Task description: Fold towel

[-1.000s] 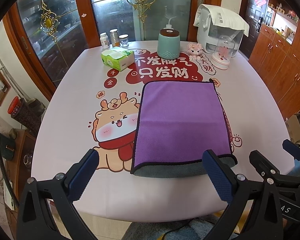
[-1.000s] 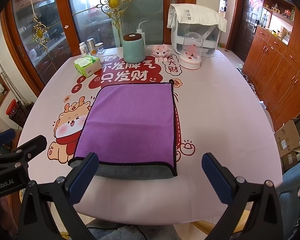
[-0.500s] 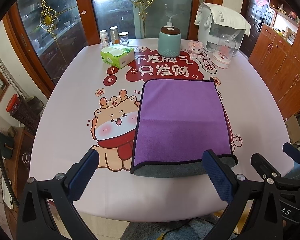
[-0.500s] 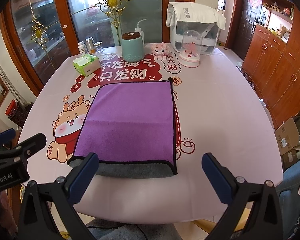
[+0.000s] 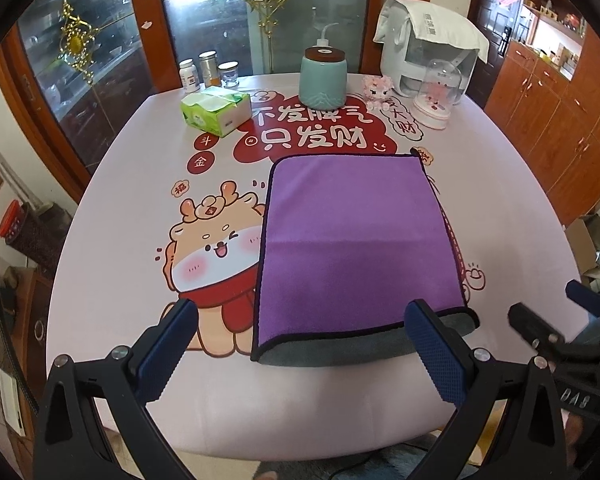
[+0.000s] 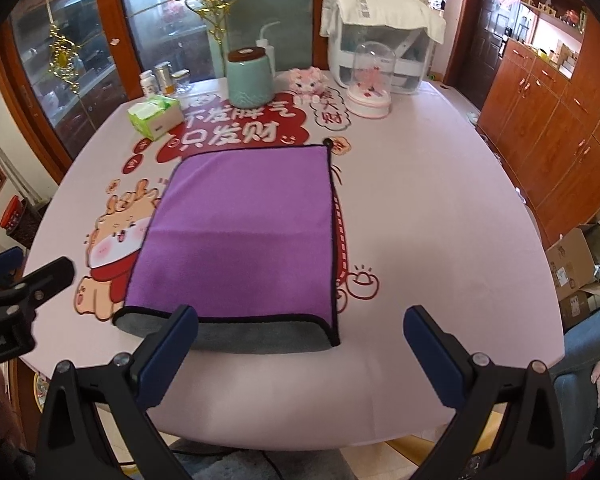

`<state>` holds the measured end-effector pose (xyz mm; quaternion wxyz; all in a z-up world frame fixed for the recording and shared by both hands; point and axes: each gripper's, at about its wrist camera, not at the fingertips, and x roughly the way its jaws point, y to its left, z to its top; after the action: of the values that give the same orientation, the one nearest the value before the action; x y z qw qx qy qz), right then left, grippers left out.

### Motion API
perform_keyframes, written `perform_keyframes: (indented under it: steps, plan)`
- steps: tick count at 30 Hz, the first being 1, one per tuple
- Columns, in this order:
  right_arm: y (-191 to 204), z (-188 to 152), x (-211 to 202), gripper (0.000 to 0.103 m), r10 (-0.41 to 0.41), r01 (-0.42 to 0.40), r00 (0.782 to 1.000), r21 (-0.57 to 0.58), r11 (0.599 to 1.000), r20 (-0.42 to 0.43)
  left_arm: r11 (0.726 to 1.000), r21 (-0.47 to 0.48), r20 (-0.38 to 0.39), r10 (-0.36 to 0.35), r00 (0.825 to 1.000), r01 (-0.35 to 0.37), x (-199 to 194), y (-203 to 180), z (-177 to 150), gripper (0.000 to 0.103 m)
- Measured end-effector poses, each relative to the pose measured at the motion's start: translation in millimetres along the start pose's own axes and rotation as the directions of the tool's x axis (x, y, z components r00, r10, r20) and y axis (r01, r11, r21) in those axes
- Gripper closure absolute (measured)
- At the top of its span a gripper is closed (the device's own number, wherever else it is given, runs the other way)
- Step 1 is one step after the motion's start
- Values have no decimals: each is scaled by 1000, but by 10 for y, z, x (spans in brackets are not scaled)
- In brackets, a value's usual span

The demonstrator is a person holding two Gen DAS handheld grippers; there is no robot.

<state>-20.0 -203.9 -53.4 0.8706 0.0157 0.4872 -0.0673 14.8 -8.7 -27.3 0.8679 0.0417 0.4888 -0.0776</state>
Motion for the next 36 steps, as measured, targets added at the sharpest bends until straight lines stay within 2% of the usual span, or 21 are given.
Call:
perform_keyframes:
  steps: [3, 6, 9, 17, 21, 23, 26, 28, 30, 35, 36]
  plan:
    - [-85, -27, 118, 4, 0, 0, 1000, 9, 1000, -23, 1000, 19, -12, 1, 1000, -1, 99, 8, 5, 1]
    - [-134, -58, 231, 7, 16, -16, 999, 3, 1000, -36, 999, 24, -60, -30, 998, 31, 259, 42, -8, 6]
    - [-188, -91, 325, 7, 20, -21, 999, -17, 1000, -37, 998, 11, -95, -62, 994, 64, 429, 135, -59, 6]
    - [-354, -228, 620, 8, 24, -28, 996, -44, 999, -86, 992, 11, -105, -124, 987, 126, 662, 306, -211, 6]
    - [-351, -277, 748, 13, 48, -57, 993, -88, 994, -105, 989, 26, -133, -142, 981, 147, 796, 358, -281, 7]
    - [-335, -297, 809, 15, 57, -70, 992, -120, 990, -109, 987, 59, -149, -137, 979, 147, 867, 366, -320, 14]
    - [-293, -321, 907, 20, 89, -109, 989, -185, 977, -116, 984, 97, -195, -129, 972, 150, 1023, 388, -382, 19]
    - [-256, -337, 950, 24, 99, -124, 988, -232, 965, -116, 981, 107, -224, -136, 965, 164, 1096, 402, -416, 29]
    - [-228, -363, 1006, 28, 110, -141, 986, -280, 949, -124, 977, 109, -258, -149, 954, 182, 1190, 428, -455, 36]
    - [-226, -374, 1123, 37, 159, -207, 973, -324, 923, -168, 969, 95, -300, -190, 935, 228, 1328, 494, -506, 37]
    - [-234, -369, 1145, 39, 167, -218, 970, -328, 919, -177, 966, 94, -306, -203, 930, 242, 1342, 503, -511, 40]
